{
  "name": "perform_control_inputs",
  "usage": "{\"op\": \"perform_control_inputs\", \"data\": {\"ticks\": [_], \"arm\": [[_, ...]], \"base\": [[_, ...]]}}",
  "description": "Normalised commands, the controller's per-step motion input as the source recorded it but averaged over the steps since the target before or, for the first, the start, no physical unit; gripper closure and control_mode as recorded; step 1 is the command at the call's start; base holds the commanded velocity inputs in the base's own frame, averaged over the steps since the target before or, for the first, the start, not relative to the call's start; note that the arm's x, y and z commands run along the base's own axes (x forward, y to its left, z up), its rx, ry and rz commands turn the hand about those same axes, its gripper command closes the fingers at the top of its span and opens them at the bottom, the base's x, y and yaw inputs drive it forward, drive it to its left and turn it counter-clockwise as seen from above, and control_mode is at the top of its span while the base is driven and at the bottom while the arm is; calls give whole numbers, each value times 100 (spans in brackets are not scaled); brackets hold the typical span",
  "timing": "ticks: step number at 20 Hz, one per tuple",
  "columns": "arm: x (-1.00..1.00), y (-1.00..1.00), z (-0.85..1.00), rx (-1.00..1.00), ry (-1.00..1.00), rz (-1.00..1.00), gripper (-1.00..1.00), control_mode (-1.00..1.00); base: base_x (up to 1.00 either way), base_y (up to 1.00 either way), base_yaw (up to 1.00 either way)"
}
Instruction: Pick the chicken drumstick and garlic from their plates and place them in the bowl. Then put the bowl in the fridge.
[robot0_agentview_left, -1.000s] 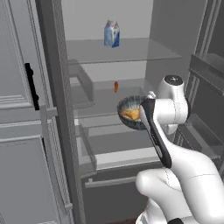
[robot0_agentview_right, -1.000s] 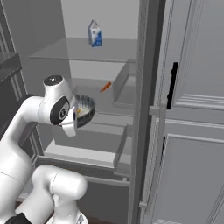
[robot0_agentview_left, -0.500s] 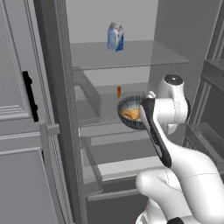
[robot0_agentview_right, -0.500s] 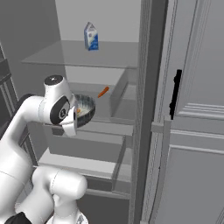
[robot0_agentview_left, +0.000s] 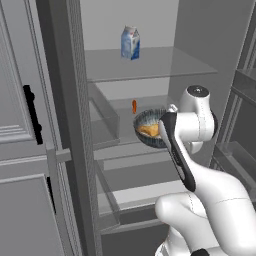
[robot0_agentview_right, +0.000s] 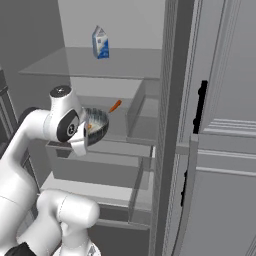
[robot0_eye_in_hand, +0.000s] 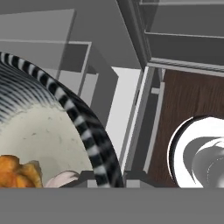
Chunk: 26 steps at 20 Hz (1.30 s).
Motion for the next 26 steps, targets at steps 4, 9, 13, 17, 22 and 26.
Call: {"op": "perform_control_inputs", "data": {"ticks": [4,9,13,17,22,26], "arm": [[0,0,-4,0,-1,0,100,-100],[9,0,-32,3,-5,0,100,-100],[69,22,-37,1,-9,0,100,-100],[86,78,-31,0,-1,1,100,-100],[100,21,0,1,3,2,100,-100],[100,20,-6,0,13,1,100,-100]], "base": [[9,0,0],[0,0,0],[0,0,0],[0,0,0],[0,0,0],[0,0,0]]}}
